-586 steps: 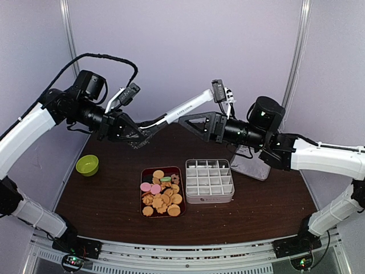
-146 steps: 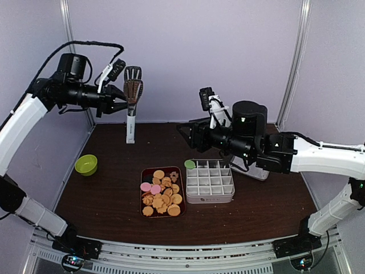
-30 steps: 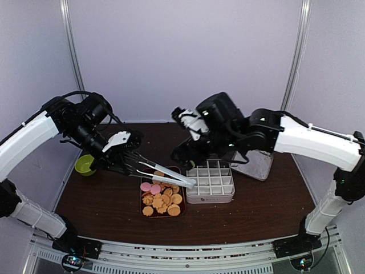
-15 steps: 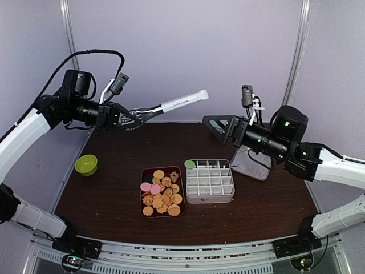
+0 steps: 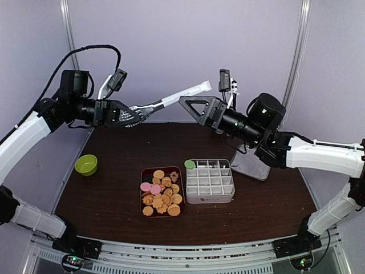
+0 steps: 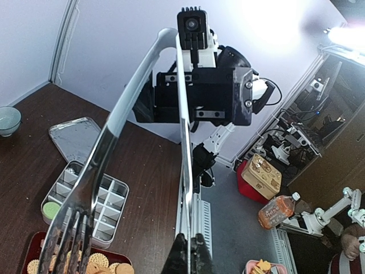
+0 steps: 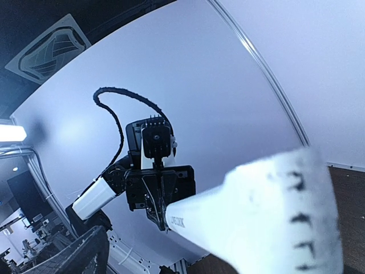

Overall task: Pack the cookies
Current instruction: Pass from the left arm to the right

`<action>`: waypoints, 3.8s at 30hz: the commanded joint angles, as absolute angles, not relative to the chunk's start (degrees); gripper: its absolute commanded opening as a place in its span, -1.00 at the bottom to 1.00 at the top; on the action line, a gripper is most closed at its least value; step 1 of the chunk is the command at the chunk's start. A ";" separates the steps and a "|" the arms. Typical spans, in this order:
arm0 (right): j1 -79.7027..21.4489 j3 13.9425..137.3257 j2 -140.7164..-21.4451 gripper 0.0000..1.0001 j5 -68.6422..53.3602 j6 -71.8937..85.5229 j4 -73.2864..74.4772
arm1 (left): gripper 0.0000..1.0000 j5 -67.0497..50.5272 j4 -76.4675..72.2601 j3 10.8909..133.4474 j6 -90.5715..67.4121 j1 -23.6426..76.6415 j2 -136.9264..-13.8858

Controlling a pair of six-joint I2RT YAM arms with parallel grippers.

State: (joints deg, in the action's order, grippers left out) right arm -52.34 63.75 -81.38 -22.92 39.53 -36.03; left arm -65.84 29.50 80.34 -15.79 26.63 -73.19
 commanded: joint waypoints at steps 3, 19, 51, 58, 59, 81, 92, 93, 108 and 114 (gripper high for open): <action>-51.76 67.69 -83.89 0.85 -27.83 43.88 -40.49 | -1.00 -69.23 25.59 80.05 -15.15 26.75 -71.47; -48.21 71.78 -88.17 0.41 -45.59 51.38 -39.83 | -1.00 -69.29 37.93 83.93 -3.27 26.72 -72.69; -48.93 72.12 -88.05 0.14 -42.62 52.27 -42.13 | -1.00 -66.30 41.55 82.80 0.91 26.74 -72.88; -48.92 70.90 -86.83 -0.04 -39.40 51.76 -42.95 | -1.00 -66.22 41.56 82.54 1.05 26.80 -72.69; -48.87 70.70 -86.47 -0.06 -38.83 51.58 -42.83 | -1.00 -66.19 41.56 82.41 1.05 26.74 -72.66; -48.33 70.14 -86.66 -0.01 -41.21 56.55 -49.93 | -1.00 -64.52 41.56 82.20 0.98 26.76 -72.47; -47.56 69.48 -85.77 -0.11 -41.99 56.38 -49.75 | -1.00 -65.16 41.57 82.00 0.79 26.74 -72.26; -47.47 69.46 -85.78 -0.13 -42.01 56.40 -49.75 | -1.00 -65.21 41.57 82.00 0.74 26.73 -72.25; -47.60 70.70 -87.92 -0.32 -38.98 58.94 -52.97 | -0.84 -63.08 41.89 81.83 0.93 26.74 -72.43; -47.68 67.92 -83.31 -0.40 -35.43 51.68 -44.78 | -0.13 -57.16 47.34 85.08 5.09 26.72 -72.99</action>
State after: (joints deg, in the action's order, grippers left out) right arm -47.31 68.49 -88.82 -37.87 56.40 -44.66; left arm -62.81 42.89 82.54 2.15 26.85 -72.93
